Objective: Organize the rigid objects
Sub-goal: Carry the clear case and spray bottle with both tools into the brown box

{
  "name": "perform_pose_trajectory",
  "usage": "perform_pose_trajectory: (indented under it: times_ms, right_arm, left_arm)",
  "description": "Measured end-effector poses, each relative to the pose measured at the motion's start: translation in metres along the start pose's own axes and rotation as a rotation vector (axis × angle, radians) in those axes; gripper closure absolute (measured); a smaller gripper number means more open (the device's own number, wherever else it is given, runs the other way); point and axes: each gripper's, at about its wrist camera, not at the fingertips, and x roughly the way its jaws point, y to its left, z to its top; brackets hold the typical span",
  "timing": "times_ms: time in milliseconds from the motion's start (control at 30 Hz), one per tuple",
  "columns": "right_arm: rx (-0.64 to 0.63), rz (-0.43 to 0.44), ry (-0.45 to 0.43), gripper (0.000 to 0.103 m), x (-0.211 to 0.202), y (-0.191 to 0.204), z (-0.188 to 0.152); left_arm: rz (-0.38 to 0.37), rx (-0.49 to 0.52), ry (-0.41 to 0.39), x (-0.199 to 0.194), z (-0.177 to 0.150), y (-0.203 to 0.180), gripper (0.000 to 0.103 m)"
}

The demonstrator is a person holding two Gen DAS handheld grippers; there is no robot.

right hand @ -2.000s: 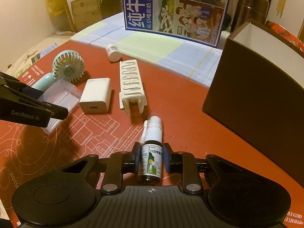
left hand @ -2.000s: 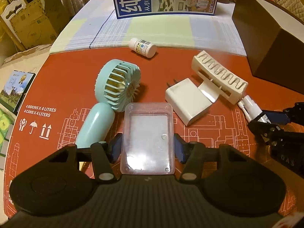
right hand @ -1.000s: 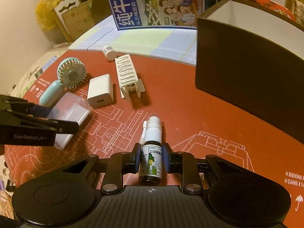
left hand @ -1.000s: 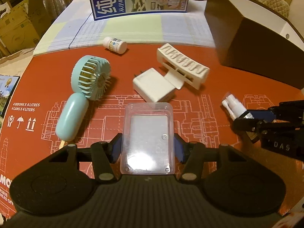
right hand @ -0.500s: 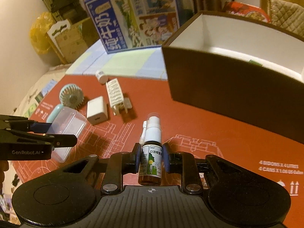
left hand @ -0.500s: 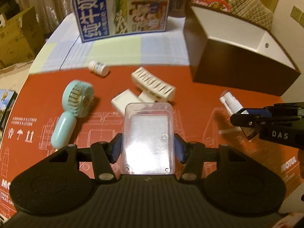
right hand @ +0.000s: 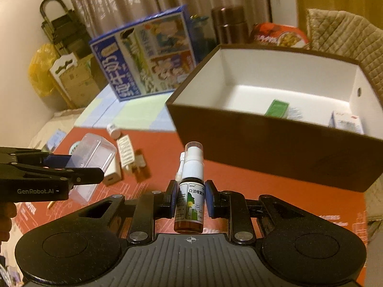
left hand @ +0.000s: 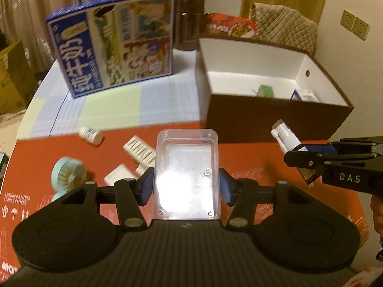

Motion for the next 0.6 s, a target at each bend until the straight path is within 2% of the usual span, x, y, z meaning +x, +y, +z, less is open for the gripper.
perform_pose_trajectory:
  times_ms: [600]
  right_arm:
    - [0.073,-0.072,-0.106,0.082,-0.034,-0.065,0.038]
  left_arm:
    - [-0.050,0.095,-0.106,0.018,0.069,-0.055,0.052]
